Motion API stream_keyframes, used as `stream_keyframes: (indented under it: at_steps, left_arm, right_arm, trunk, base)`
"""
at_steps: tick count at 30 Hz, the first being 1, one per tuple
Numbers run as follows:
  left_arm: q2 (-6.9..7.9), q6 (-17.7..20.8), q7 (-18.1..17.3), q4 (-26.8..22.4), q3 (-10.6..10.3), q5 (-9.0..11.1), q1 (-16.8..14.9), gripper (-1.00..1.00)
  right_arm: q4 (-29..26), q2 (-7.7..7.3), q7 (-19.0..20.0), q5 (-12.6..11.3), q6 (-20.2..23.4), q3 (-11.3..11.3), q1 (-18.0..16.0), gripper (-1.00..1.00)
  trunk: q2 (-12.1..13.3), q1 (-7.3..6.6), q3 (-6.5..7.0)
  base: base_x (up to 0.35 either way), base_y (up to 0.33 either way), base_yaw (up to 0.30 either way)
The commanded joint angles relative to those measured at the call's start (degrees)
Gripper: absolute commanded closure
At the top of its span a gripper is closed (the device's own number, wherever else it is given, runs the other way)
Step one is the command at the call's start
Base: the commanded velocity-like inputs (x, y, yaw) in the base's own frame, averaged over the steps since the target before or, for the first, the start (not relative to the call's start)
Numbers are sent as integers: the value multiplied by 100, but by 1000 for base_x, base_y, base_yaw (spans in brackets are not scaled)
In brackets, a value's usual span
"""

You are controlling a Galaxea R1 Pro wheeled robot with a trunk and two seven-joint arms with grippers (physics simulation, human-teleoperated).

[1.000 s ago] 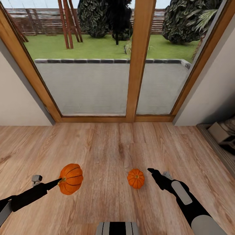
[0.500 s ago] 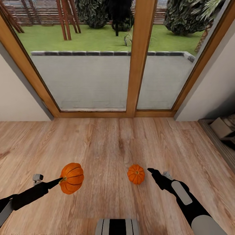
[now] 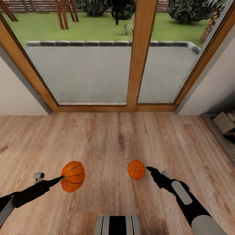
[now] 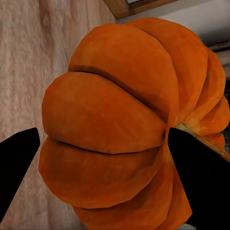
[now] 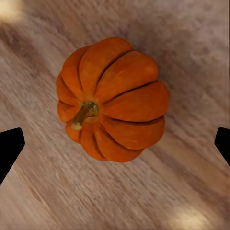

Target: Place each of the two pumpkins and all three candles from the living room inside a cabinet in the living room (use any cabinet), then make sure every cabinet is closed, and position the cauldron so it is next to a table in the living room.

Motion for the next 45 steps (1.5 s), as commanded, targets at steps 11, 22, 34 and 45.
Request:
stream_keyframes:
  at_steps: [11,22,34,45]
  left_arm:
    - [28,123,12,5,-6,35,4,100]
    - [-30,140,17,5,-3,-8,6,100]
    - [-32,138,35,5,-5,-23,5,100]
    - [-32,137,-14,5,5,36,4,100]
  right_arm:
    - [-51,-12,113,-24,-75,0,-1,-100]
    - [-48,-14,229,-45,-311,8,-36,-100]
    - [-43,-15,240,-61,-385,8,-37,-100]
    - [-32,-11,189,-26,-388,15,-37,-100]
  trunk:
    - [-14,22,-203]
    - [-14,22,-203]
    - [-14,22,-203]
    - [-14,22,-203]
  base:
    - [1,0,0]
    - [86,0,0]
    - [163,39,0]
    - [38,5,0]
